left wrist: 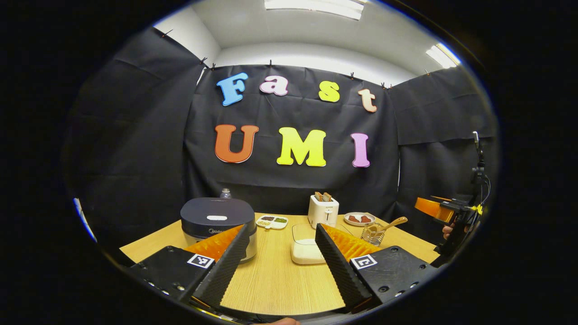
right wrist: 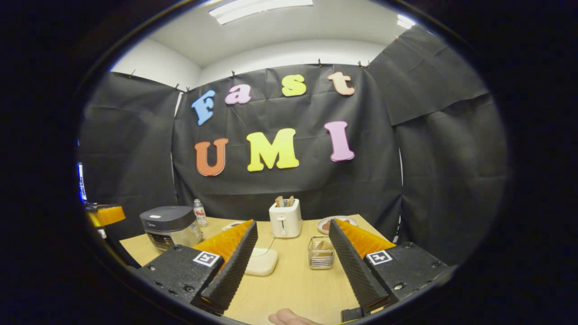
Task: Close the left gripper, press the button to open the rice cooker; take a wooden spoon from the chopstick holder with the right hand, scoop a spoonful of rice and pour it into the rice cooker, then put the wooden spoon back into the chopstick holder.
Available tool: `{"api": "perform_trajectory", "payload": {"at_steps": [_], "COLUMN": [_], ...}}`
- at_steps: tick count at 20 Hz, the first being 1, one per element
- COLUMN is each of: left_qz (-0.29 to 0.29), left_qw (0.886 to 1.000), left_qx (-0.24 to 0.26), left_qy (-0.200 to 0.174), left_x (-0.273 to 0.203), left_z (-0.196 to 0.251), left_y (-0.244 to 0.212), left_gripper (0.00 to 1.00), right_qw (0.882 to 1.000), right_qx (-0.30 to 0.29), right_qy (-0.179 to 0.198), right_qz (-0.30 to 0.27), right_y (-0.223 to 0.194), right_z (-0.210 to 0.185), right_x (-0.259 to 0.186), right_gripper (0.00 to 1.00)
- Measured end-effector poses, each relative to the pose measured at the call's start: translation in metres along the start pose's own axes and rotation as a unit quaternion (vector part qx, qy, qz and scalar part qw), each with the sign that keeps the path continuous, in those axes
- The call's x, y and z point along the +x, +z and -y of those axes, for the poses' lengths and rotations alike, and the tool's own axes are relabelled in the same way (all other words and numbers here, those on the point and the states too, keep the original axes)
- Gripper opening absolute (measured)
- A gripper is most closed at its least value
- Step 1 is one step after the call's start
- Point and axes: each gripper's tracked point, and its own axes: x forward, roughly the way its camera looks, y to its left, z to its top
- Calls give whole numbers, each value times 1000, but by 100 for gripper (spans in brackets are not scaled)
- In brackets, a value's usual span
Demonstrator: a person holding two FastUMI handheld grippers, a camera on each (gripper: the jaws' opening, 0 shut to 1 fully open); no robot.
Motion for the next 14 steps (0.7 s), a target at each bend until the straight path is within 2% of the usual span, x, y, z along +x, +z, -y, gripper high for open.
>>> {"api": "perform_trajectory", "payload": {"at_steps": [1, 3, 4, 5, 7, 8, 9, 11, 14], "left_qz": [5, 14, 17, 18, 18, 18, 16, 15, 10], "left_qw": [1000, 1000, 1000, 1000, 999, 999, 1000, 1000, 1000], "left_qx": [4, 13, 17, 22, 26, 26, 24, 19, 15], "left_qy": [0, -1, -3, -5, -7, -9, -10, -9, -8], "left_x": [-1, -3, -2, -2, -2, -2, 0, 2, 5], "left_z": [2, 8, 11, 14, 20, 22, 23, 24, 25], "left_y": [4, 8, 9, 10, 11, 12, 11, 11, 8], "left_gripper": [94, 94, 94, 94, 94, 94, 94, 94, 95], "right_qw": [1000, 1000, 1000, 1000, 1000, 1000, 1000, 1000, 1000], "right_qx": [-1, -4, -5, -4, -1, 1, 2, 0, -2], "right_qy": [1, -1, -1, -2, -3, -4, -4, -5, -9], "right_qz": [0, 1, 3, 5, 9, 10, 12, 13, 11], "right_y": [1, 2, 3, 5, 8, 9, 11, 11, 10], "right_z": [1, 4, 6, 8, 11, 13, 15, 19, 24], "right_x": [0, -3, -3, -3, -6, -7, -8, -10, -10], "right_gripper": [100, 96, 100, 96, 96, 100, 96, 100, 100]}}
